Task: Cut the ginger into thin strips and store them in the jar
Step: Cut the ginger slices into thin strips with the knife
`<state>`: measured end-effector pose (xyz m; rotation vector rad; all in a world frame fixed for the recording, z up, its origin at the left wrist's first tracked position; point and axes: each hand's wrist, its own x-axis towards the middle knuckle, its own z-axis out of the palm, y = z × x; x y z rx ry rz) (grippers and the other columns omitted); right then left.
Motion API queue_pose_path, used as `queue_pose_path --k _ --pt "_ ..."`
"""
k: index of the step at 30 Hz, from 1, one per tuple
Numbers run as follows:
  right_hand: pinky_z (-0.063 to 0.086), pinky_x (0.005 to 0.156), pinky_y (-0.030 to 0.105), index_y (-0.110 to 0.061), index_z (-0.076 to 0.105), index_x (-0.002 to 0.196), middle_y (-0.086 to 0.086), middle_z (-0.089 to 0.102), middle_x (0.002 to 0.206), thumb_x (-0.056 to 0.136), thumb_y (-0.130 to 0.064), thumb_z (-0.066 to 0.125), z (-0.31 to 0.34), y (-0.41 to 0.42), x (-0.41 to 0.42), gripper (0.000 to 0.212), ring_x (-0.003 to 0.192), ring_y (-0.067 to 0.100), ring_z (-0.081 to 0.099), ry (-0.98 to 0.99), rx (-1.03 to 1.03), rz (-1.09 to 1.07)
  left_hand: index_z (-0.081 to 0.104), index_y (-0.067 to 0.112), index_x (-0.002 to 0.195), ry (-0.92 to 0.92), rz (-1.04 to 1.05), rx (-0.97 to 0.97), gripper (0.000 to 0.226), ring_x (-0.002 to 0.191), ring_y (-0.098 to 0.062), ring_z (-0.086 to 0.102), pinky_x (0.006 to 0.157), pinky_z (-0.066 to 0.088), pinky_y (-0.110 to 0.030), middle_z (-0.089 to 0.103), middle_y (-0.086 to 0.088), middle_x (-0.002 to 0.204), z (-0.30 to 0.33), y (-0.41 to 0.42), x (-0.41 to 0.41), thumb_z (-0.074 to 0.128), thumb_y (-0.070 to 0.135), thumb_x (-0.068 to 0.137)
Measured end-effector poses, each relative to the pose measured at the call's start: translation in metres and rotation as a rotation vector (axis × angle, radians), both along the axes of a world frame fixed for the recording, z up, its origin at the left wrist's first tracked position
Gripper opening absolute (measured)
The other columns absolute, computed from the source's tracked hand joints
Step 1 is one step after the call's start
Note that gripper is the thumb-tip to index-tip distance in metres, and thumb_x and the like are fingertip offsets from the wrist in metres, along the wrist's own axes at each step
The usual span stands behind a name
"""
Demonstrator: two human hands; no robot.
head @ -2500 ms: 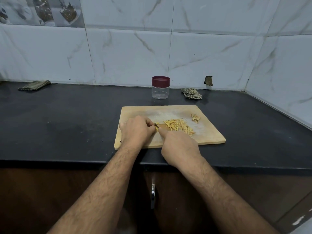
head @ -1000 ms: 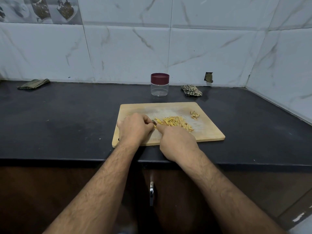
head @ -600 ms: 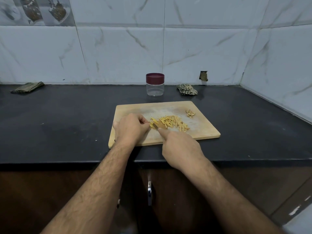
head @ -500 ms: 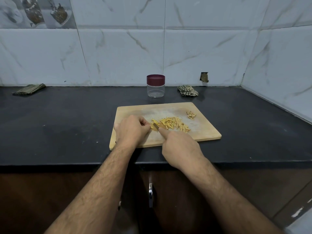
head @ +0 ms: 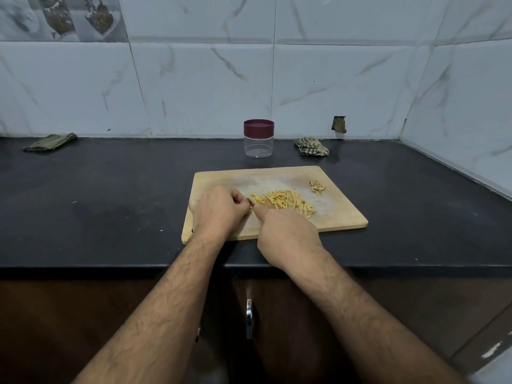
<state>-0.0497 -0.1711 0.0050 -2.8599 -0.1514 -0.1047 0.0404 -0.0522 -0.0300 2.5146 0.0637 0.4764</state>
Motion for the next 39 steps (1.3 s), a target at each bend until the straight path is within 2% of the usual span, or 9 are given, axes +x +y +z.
queue_pose_path --k 1,4,8,13,16,20,25,30,39 --pt "0.037 0.070 0.034 -0.030 0.041 0.144 0.005 0.061 0.115 0.092 -0.006 0.043 0.001 0.001 0.000 0.058 0.092 0.024 0.048 -0.004 -0.011 -0.001 0.065 0.032 0.070 0.002 0.002 0.001 0.017 0.091 -0.012 0.060 0.086 0.025 -0.037 0.071 0.014 0.084 0.000 0.000 0.000 0.063 0.038 0.086" --pt "0.038 0.072 0.035 -0.029 0.037 0.147 0.006 0.060 0.117 0.092 -0.004 0.042 0.002 0.002 -0.004 0.061 0.102 0.025 0.053 0.004 -0.032 0.002 0.066 0.032 0.070 0.013 0.006 0.009 0.015 0.087 -0.011 0.059 0.088 0.026 -0.038 0.068 0.014 0.078 0.001 -0.001 -0.001 0.062 0.035 0.085" --pt "0.042 0.068 0.036 -0.033 0.027 0.153 0.004 0.055 0.099 0.090 -0.002 0.041 -0.004 -0.008 -0.019 0.071 0.087 0.023 0.048 0.031 -0.033 -0.012 0.063 0.033 0.068 0.024 0.012 0.025 0.019 0.082 -0.011 0.053 0.086 0.025 -0.037 0.061 0.015 0.071 0.003 -0.001 -0.002 0.063 0.034 0.087" --pt "0.049 0.080 0.037 -0.037 0.025 0.154 0.005 0.061 0.120 0.097 -0.009 0.042 -0.003 -0.014 -0.021 0.066 0.109 0.026 0.056 0.037 0.021 -0.036 0.063 0.033 0.067 0.032 -0.003 0.004 0.020 0.081 -0.009 0.051 0.092 0.028 -0.039 0.059 0.017 0.068 0.003 0.000 -0.003 0.064 0.033 0.087" --pt "0.051 0.086 0.038 -0.035 0.034 0.150 0.002 0.061 0.124 0.097 -0.011 0.041 -0.003 -0.013 -0.019 0.058 0.112 0.025 0.056 -0.008 0.068 -0.031 0.063 0.033 0.066 0.028 -0.012 -0.020 0.021 0.082 -0.008 0.053 0.092 0.027 -0.039 0.063 0.017 0.073 0.003 0.001 -0.003 0.063 0.032 0.087" --pt "0.048 0.082 0.035 -0.034 0.035 0.150 0.001 0.060 0.125 0.098 -0.012 0.041 -0.004 -0.009 -0.010 0.057 0.113 0.024 0.054 -0.022 0.093 -0.009 0.061 0.031 0.066 0.027 -0.013 -0.033 0.022 0.084 -0.008 0.056 0.093 0.026 -0.041 0.069 0.018 0.083 0.002 0.000 -0.002 0.061 0.032 0.088" --pt "0.046 0.086 0.035 -0.034 0.032 0.152 0.004 0.058 0.130 0.098 -0.013 0.042 -0.006 -0.007 -0.004 0.059 0.118 0.024 0.052 -0.020 0.081 0.002 0.068 0.029 0.072 0.035 -0.007 -0.031 0.016 0.083 -0.009 0.056 0.090 0.026 -0.039 0.069 0.015 0.079 0.002 0.000 -0.002 0.061 0.032 0.087" --pt "0.047 0.093 0.038 -0.035 0.031 0.152 0.004 0.056 0.137 0.098 -0.012 0.041 -0.004 -0.007 0.000 0.059 0.126 0.024 0.048 0.004 0.055 0.008 0.066 0.030 0.070 0.032 0.008 -0.022 0.018 0.081 -0.010 0.054 0.087 0.025 -0.038 0.065 0.015 0.074 0.002 0.000 0.000 0.061 0.034 0.087" --pt "0.043 0.079 0.036 -0.036 0.028 0.153 0.005 0.058 0.128 0.093 -0.004 0.042 0.000 -0.006 -0.006 0.070 0.116 0.026 0.054 0.028 -0.044 0.008 0.070 0.028 0.071 0.047 0.028 -0.030 0.015 0.076 -0.006 0.053 0.085 0.024 -0.036 0.065 0.016 0.071 0.005 -0.003 0.000 0.061 0.031 0.083"
